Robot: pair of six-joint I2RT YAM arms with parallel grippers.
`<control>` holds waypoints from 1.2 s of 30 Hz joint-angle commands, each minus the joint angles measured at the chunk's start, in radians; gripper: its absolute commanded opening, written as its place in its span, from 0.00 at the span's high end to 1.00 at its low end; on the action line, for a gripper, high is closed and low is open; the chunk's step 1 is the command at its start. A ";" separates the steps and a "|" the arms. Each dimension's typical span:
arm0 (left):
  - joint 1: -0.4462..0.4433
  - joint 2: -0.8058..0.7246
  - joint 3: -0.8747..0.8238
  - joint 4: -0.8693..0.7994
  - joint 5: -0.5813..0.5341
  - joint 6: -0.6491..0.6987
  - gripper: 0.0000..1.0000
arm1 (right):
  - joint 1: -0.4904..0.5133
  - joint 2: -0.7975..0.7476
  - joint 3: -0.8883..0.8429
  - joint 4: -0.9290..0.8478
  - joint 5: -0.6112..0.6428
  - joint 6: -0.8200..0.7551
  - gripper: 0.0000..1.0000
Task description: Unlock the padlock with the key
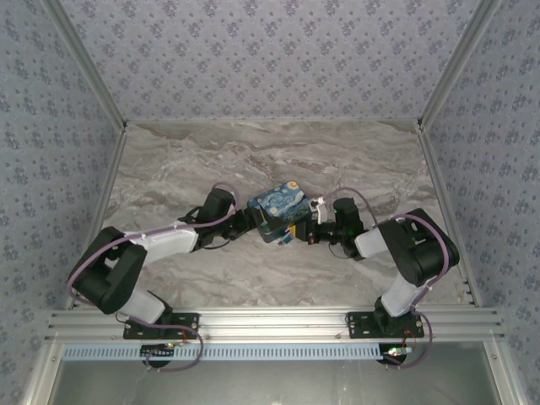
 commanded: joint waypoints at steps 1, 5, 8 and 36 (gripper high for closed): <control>0.003 0.019 -0.036 -0.149 -0.047 0.016 0.34 | 0.013 -0.001 0.005 0.028 -0.008 -0.014 0.91; 0.003 0.017 -0.040 -0.147 -0.049 0.013 0.34 | 0.013 -0.003 0.003 0.031 0.000 -0.010 0.95; 0.002 0.012 -0.045 -0.146 -0.052 0.011 0.34 | 0.013 -0.005 0.003 0.033 0.009 -0.005 0.99; 0.003 -0.013 -0.064 -0.161 -0.084 0.010 0.34 | -0.039 -0.216 -0.084 -0.054 0.153 0.027 1.00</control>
